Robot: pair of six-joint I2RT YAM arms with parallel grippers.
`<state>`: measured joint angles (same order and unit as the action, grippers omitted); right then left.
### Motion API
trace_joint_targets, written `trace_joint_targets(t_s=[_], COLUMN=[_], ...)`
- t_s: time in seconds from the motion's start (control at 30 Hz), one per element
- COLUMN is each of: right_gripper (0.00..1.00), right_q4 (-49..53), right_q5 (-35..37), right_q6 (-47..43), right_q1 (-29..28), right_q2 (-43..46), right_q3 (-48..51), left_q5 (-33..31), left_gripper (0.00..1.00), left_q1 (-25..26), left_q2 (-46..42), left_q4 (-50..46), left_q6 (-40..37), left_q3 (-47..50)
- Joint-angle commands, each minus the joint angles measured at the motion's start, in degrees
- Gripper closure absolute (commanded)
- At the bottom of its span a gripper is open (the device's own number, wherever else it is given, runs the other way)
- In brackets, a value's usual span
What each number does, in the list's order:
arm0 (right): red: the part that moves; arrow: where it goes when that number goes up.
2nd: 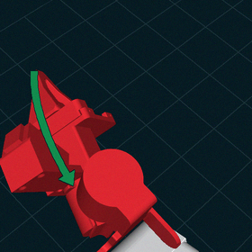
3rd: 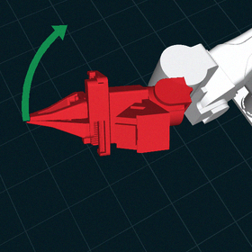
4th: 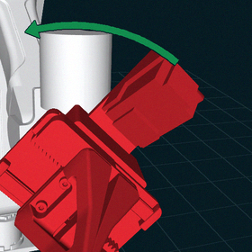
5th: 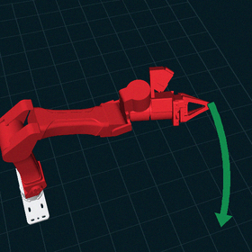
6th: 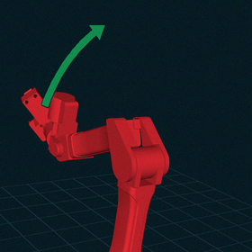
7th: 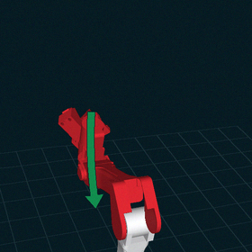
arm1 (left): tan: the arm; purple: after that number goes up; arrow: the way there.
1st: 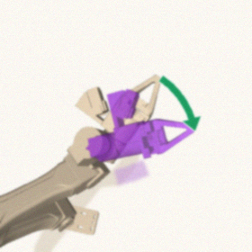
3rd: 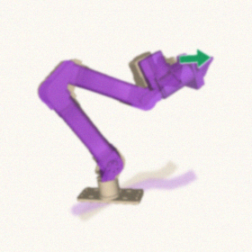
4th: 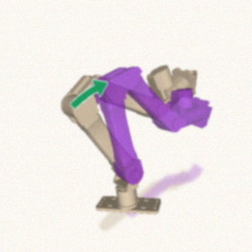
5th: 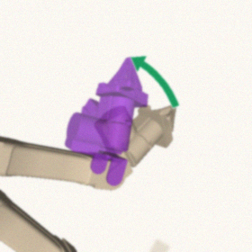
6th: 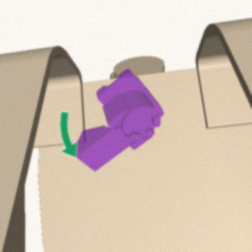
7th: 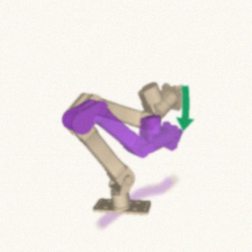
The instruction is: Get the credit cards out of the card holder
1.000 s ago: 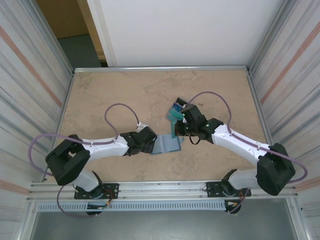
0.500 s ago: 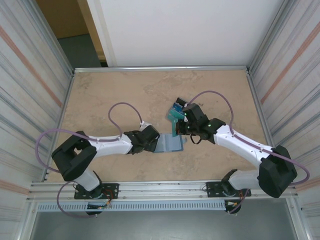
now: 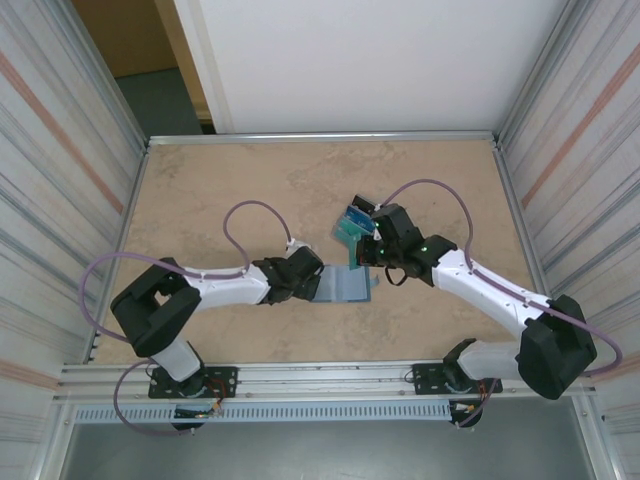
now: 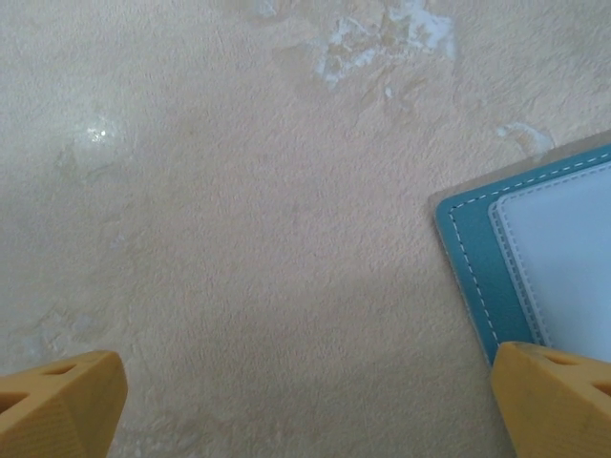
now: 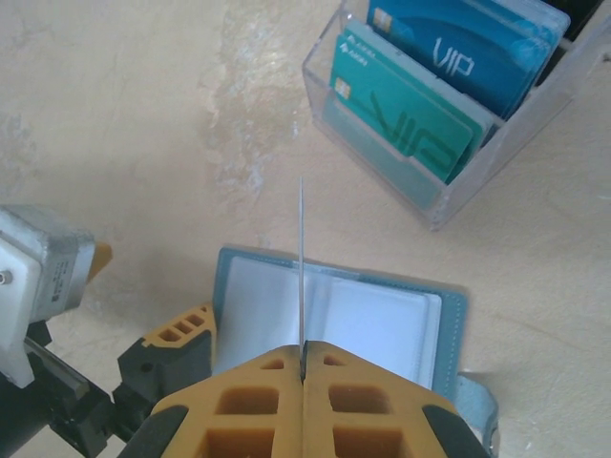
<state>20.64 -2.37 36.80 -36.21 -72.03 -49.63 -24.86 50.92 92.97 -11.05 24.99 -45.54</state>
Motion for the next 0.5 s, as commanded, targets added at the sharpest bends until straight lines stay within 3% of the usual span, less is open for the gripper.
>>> trace_joint_targets(t_s=[0.0, 0.47], right_gripper=[1.0, 1.0], right_q4=[1.4, 3.6], right_q5=[0.8, -0.6], right_q6=[-2.3, -11.0], right_q1=[1.5, 7.7], right_q2=[1.8, -2.4], right_q3=[0.4, -4.1], left_q5=[-0.7, -4.0], left_gripper=[0.01, 0.01], left_q1=[-0.7, -4.6], left_q2=[-2.8, -19.0], left_q4=[0.7, 3.5], left_q6=[-1.8, -0.1], left_q3=[-1.3, 5.6])
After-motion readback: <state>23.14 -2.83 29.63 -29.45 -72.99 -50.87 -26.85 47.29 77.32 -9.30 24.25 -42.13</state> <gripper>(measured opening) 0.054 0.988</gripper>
